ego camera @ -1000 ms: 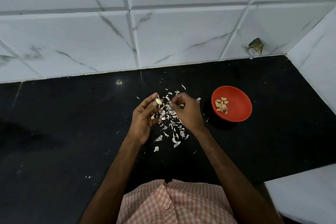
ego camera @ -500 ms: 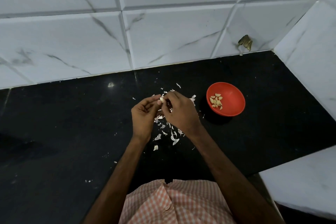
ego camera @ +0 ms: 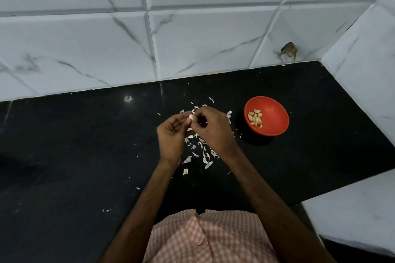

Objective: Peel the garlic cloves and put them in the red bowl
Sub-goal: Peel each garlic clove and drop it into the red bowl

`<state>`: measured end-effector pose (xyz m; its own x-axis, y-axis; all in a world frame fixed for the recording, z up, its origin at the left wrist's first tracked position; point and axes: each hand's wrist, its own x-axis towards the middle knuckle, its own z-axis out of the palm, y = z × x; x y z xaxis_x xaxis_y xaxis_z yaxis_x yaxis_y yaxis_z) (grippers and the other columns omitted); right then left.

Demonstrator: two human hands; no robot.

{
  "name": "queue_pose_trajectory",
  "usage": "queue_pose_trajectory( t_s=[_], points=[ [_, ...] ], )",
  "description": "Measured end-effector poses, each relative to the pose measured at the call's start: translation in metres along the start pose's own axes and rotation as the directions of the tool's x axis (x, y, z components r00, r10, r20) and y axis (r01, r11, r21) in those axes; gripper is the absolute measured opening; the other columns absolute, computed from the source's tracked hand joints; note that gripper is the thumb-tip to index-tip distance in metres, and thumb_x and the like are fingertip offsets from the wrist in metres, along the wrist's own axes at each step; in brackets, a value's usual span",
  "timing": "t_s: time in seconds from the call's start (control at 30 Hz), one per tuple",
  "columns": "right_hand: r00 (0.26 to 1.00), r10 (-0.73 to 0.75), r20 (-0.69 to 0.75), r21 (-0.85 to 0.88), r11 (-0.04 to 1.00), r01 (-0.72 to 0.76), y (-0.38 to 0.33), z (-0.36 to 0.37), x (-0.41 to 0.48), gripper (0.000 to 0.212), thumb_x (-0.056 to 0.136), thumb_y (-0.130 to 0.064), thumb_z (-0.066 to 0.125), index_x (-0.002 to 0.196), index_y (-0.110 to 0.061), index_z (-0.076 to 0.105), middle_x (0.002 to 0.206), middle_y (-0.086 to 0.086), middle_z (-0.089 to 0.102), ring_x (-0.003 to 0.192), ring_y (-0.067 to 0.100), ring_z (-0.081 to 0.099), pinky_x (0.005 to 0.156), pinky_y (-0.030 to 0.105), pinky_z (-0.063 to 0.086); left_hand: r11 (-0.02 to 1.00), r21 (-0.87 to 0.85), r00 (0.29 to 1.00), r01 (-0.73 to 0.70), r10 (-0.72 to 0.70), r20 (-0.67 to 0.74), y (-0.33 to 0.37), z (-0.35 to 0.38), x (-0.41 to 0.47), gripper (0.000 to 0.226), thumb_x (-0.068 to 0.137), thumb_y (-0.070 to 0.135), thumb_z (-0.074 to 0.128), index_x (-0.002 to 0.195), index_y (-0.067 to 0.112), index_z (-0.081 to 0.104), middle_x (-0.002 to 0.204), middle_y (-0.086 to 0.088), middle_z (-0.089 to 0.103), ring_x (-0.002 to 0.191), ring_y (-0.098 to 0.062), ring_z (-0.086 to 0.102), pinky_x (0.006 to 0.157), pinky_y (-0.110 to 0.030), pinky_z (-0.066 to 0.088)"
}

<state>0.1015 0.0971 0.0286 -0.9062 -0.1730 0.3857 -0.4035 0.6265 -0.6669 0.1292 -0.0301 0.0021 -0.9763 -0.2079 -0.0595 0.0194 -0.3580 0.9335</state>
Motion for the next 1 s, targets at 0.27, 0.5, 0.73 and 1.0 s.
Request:
queue_pose_trajectory(
  t_s=[0.27, 0.5, 0.73, 1.0],
  points=[
    [0.953, 0.301, -0.009, 0.337, 0.899, -0.281, 0.003, -0.006, -0.004, 0.005, 0.091, -0.010, 0.073, 0.095, -0.007, 0.072, 0.089, -0.003, 0.074, 0.084, 0.011, 0.071, 0.078, 0.031, 0.060, 0.973, -0.177, 0.988, 0.151, -0.143, 0.056, 0.007, -0.004, 0.004, 0.030, 0.097, -0.003, 0.057, 0.125, 0.006, 0.063, 0.097, -0.010, 0.076, 0.081, -0.016, 0.072, 0.069, -0.032, 0.062],
    [0.937, 0.282, 0.208, -0.034, 0.959, -0.281, 0.043, 0.009, -0.016, 0.033, 0.094, 0.008, 0.057, 0.119, -0.008, 0.072, 0.126, 0.006, 0.067, 0.119, 0.013, 0.061, 0.106, 0.028, 0.048, 0.956, -0.198, 0.976, 0.217, -0.216, 0.025, -0.003, -0.010, 0.006, 0.031, 0.096, 0.000, 0.060, 0.126, 0.007, 0.063, 0.104, -0.006, 0.077, 0.079, -0.012, 0.070, 0.066, -0.030, 0.061],
    [0.614, 0.591, 0.523, 0.760, 0.003, -0.650, 0.026, 0.017, -0.017, 0.046, 0.109, -0.039, 0.037, 0.122, -0.003, 0.062, 0.113, 0.009, 0.071, 0.099, 0.019, 0.070, 0.090, 0.038, 0.058, 0.965, 0.258, 0.997, 0.039, -0.056, 0.058, -0.017, 0.005, 0.011, 0.014, 0.088, 0.001, 0.074, 0.096, 0.009, 0.068, 0.091, -0.004, 0.076, 0.084, -0.016, 0.073, 0.069, -0.032, 0.058],
    [0.591, 0.618, 0.519, 0.855, -0.360, -0.374, 0.063, -0.023, -0.018, 0.055, 0.109, -0.043, 0.030, 0.109, -0.002, 0.067, 0.116, 0.015, 0.071, 0.107, 0.026, 0.069, 0.082, 0.033, 0.061, 0.913, 0.390, 0.948, -0.119, -0.013, 0.318, -0.033, 0.062, 0.018, 0.018, 0.095, -0.005, 0.060, 0.096, 0.005, 0.075, 0.104, -0.003, 0.076, 0.106, -0.012, 0.069, 0.089, -0.021, 0.053]
  ],
)
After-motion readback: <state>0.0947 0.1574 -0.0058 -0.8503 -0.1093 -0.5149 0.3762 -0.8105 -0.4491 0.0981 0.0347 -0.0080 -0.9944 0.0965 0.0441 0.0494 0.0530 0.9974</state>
